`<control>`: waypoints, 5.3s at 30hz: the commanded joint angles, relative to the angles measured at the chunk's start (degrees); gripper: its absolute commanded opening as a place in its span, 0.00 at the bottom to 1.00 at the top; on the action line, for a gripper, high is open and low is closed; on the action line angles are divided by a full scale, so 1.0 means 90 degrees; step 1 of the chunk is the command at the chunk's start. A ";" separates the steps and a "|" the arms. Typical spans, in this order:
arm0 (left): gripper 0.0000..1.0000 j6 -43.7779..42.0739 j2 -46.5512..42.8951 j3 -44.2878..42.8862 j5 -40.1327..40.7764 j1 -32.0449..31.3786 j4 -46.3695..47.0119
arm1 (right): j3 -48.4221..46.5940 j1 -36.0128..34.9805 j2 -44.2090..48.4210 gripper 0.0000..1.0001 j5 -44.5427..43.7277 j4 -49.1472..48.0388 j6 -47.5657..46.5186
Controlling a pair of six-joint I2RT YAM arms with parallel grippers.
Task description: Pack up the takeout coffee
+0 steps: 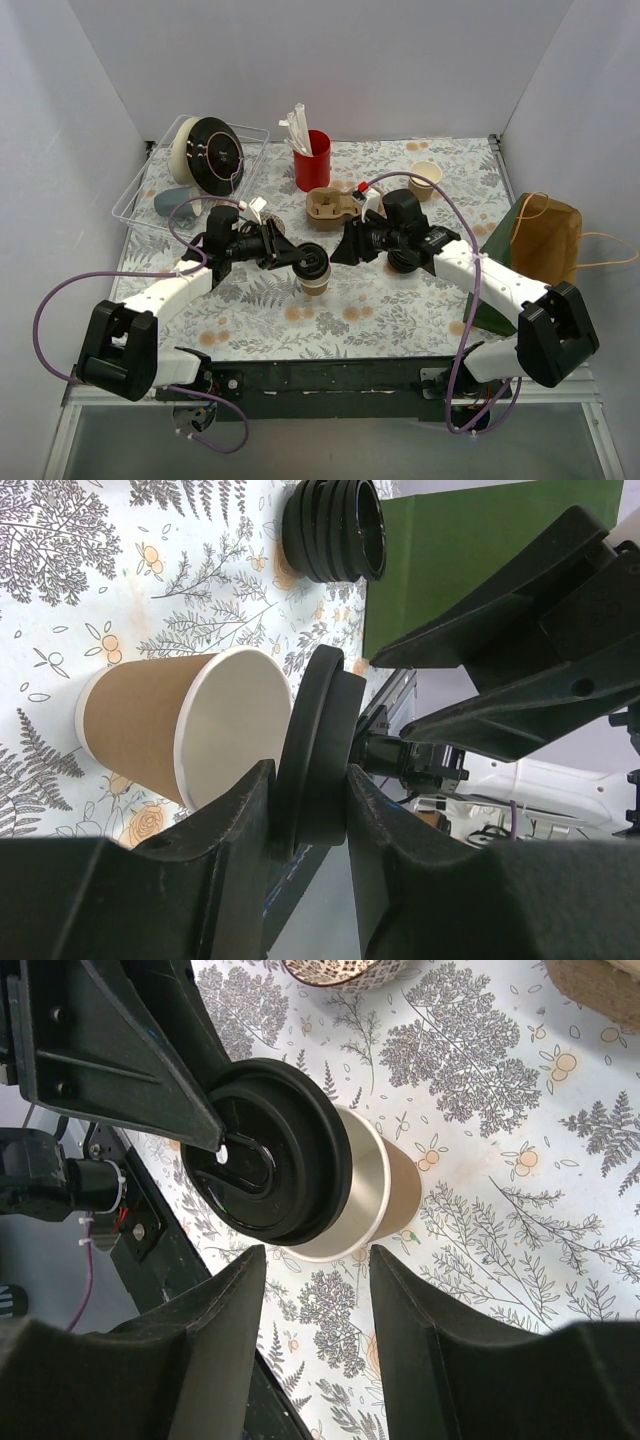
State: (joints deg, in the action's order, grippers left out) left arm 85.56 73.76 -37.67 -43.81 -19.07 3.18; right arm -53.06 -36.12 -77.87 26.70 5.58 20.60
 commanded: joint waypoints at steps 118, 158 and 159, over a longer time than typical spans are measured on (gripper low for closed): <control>0.39 -0.0043 -0.0197 -0.0375 0.1733 -0.1016 -0.0919 | 0.0046 -0.0479 -0.0362 0.51 -0.0632 0.0004 0.0133; 0.45 -0.1010 -0.0665 -0.0883 0.3198 -0.1016 -0.2629 | -0.0550 -0.0703 -0.0255 0.45 -0.0916 0.0385 0.0153; 0.45 -0.1001 -0.0676 -0.0854 0.3217 -0.1026 -0.2629 | -0.0589 -0.0762 -0.0264 0.44 -0.0964 0.0376 0.0153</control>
State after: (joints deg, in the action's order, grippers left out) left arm 77.28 69.43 -47.07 -16.27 -27.99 -19.94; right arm -54.72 -41.60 -82.30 19.31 8.95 22.33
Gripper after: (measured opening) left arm 0.454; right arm 0.458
